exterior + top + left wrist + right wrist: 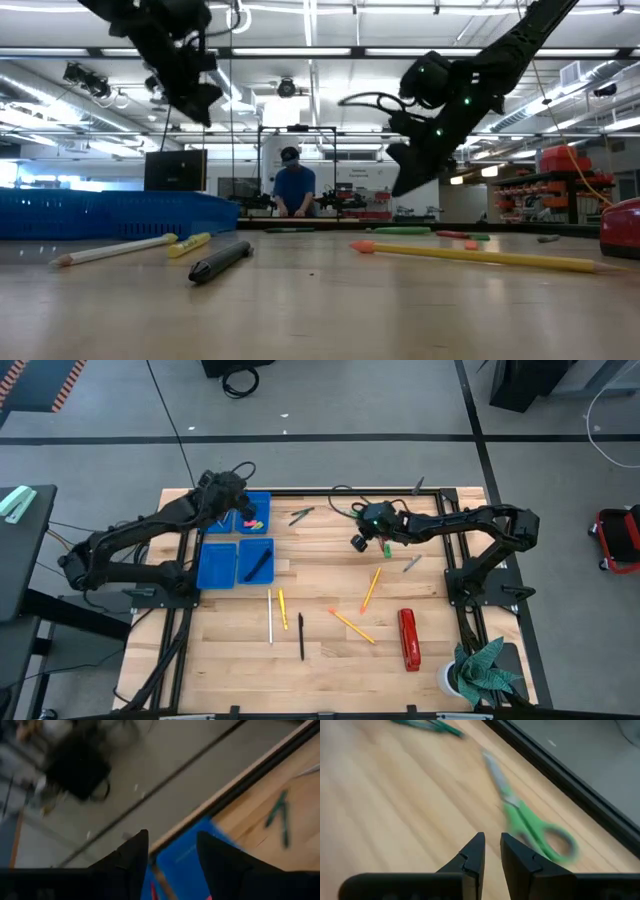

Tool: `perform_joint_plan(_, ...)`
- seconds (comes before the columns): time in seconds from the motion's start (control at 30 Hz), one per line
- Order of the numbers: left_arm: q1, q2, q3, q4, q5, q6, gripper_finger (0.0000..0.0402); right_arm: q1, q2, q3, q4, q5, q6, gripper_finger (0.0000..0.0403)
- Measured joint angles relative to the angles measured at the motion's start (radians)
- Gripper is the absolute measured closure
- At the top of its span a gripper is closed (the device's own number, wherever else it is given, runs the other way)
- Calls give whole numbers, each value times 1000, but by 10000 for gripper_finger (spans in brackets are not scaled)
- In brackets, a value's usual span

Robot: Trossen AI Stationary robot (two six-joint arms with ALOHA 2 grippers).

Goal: Sort crayons/erasers/pens/pencils in bins
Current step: Put the red crayon into the top left blue bin

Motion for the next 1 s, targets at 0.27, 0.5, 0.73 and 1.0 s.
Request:
perform_joint_plan(0.27,-127,-77,0,116,0,191,230,7,0,-11,-59,21,86,293)
perform_joint_plan(0.5,-207,-224,0,100,-2,188,230,7,0,-36,-121,34,217,261)
perform_joint_plan(0.73,-285,-266,0,99,-1,193,230,-9,0,-88,-125,35,249,272)
perform_joint_plan(1.0,-302,-264,-2,110,0,235,230,-34,0,-116,-123,38,276,287)
